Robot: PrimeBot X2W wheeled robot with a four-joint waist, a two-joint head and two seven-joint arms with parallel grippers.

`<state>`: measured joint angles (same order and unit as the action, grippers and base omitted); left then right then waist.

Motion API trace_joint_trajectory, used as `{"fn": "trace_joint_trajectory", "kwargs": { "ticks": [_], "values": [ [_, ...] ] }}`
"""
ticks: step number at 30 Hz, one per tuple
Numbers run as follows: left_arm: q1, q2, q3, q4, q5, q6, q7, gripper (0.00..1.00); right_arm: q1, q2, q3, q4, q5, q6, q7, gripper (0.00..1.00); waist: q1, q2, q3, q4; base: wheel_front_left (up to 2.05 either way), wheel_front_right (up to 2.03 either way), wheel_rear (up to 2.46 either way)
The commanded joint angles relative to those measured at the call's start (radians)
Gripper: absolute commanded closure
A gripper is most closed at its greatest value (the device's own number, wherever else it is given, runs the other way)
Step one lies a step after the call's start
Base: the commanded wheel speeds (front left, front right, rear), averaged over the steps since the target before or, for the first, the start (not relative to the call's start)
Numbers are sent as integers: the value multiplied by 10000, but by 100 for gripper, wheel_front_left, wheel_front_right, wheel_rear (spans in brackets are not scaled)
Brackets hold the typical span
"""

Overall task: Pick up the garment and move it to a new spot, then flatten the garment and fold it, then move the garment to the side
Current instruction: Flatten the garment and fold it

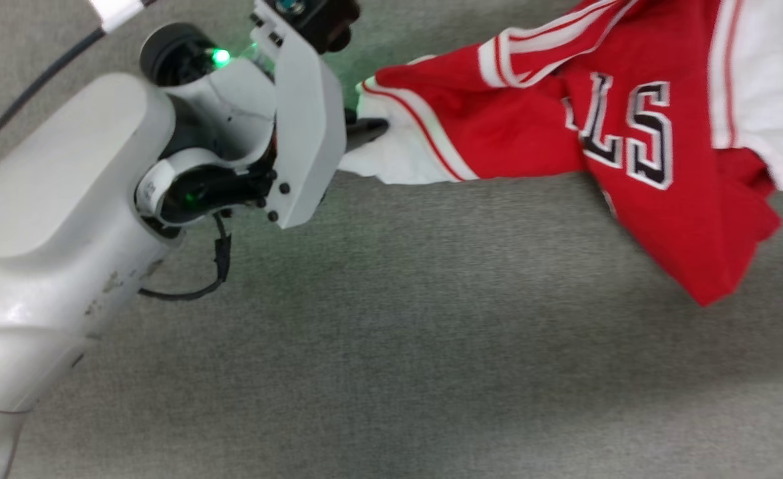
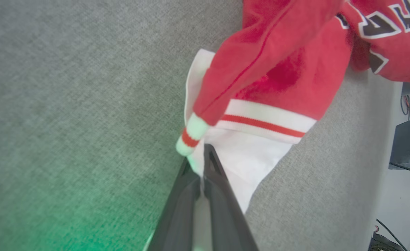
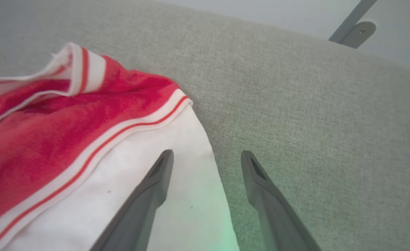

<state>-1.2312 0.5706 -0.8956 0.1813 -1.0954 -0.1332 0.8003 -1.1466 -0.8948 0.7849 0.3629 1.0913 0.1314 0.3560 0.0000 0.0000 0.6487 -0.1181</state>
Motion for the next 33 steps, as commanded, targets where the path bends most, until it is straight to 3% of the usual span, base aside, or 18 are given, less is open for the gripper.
{"fn": "trace_joint_trajectory", "kwargs": {
  "ticks": [1, 7, 8, 10, 11, 12, 23, 27, 33],
  "values": [
    [66, 100, -228, 205, 23, 56, 27, 100, -241, -58, 328, 167, -2, -15, 122, 0, 0, 0, 415, 370, 0, 0, 0],
    [-186, 54, -580, 226, -96, 93, -191, 100, -762, -105, 1850, 222, 550, -8, 635, 0, 0, 0, 659, 457, 0, 0, 0],
    [-201, 63, -616, 251, -132, 95, -255, 100, -858, -144, 2045, 171, 579, -4, 606, 18, 0, 0, 678, 455, 0, 0, 0],
    [-200, 102, -727, 307, -199, 115, -336, 100, -961, -194, 2448, -8, 875, -1, 625, 74, 0, 0, 683, 451, 0, 0, 0],
    [-203, 121, -781, 333, -231, 115, -375, 100, -1041, -235, 2587, -99, 1019, 30, 531, 91, 0, 0, 682, 450, 0, 0, 0],
    [-207, 131, -820, 353, -273, 115, -431, 100, -1138, -313, 2714, -158, 1108, 34, 468, 100, 0, 0, 678, 450, 0, 0, 0],
    [-353, 177, -568, 523, -648, 107, -1720, 100, -2240, -954, 3501, -138, 1595, -13, -874, 100, 0, 0, 329, 538, 0, 0, 0],
    [-542, -28, -281, 594, -524, 44, -2780, 100, -2705, -946, 3507, 18, 1744, -15, -1633, 100, 0, 0, 224, 636, 0, 0, 0],
    [-1093, -209, 384, 1201, -92, 41, -5151, 100, -3794, -349, 3244, 991, 1482, -13, -2804, 100, 0, 0, 116, 746, 0, 0, 0]
  ]
}}
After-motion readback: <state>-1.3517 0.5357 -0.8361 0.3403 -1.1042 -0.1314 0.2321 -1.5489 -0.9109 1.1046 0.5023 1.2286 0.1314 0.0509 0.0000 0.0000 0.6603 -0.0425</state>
